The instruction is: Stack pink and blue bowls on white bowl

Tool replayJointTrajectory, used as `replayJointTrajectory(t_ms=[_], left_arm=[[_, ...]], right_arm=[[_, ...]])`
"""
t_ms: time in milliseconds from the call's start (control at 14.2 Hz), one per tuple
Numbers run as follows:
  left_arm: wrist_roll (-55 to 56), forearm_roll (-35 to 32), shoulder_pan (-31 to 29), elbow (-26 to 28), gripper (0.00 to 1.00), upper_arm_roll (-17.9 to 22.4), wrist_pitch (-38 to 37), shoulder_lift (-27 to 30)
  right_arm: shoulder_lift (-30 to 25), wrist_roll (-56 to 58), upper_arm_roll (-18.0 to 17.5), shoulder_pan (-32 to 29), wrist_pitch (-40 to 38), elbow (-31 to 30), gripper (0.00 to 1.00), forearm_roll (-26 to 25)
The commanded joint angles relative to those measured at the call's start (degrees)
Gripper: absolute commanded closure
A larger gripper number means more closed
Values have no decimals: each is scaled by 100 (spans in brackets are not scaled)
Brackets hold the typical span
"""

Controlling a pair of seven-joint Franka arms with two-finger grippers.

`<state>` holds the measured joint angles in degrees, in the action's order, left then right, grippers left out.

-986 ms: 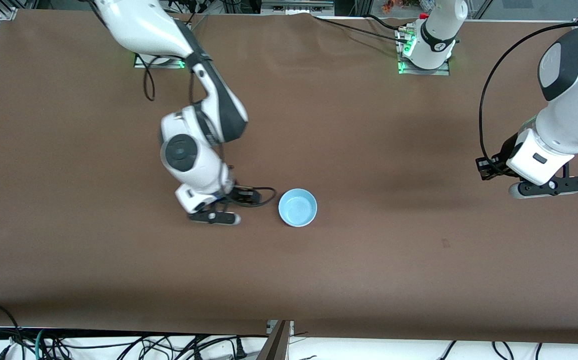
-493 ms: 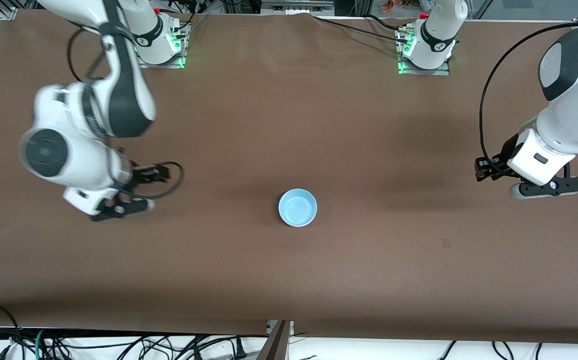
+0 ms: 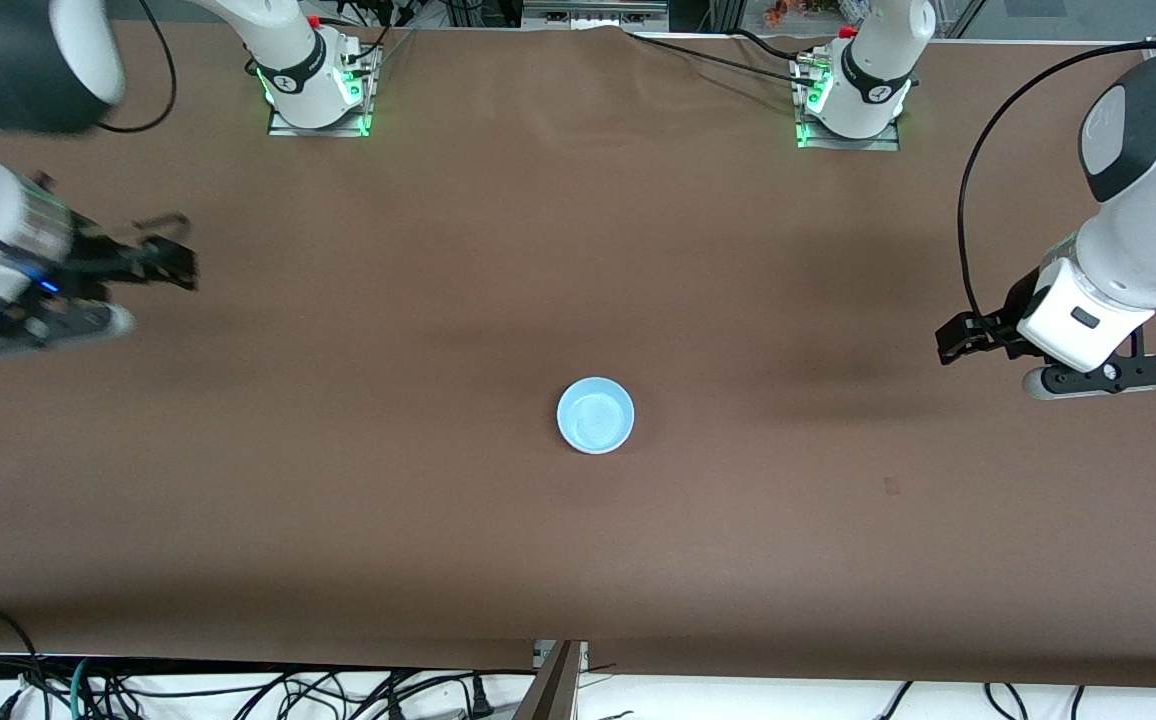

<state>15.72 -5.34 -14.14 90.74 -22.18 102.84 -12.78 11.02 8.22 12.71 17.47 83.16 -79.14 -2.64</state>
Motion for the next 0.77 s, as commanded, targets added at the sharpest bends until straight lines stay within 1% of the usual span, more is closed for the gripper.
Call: replayJointTrajectory(t_ms=[0, 141, 282, 423, 563, 704], left_arm=[[-122, 33, -28, -144, 1, -32, -18, -76], [-122, 24, -36, -144, 0, -32, -18, -76], [-131, 6, -28, -153, 0, -32, -18, -76], [-131, 6, -28, -153, 0, -32, -18, -76], [-122, 6, -19, -144, 0, -32, -18, -76], [-122, 24, -10, -153, 0, -32, -18, -76]], right_arm=[[-626, 40, -1041, -796, 50, -408, 0, -561], [-715, 49, -1060, -1025, 25, -523, 0, -510], [-978, -170, -1200, -1070, -2, -917, 0, -492], [-1137, -792, -1253, -1149, -2, -1156, 0, -90], [-1163, -857, -1253, -1202, 7, -1209, 0, -18], [-1163, -901, -1253, -1290, 7, -1218, 0, 202]])
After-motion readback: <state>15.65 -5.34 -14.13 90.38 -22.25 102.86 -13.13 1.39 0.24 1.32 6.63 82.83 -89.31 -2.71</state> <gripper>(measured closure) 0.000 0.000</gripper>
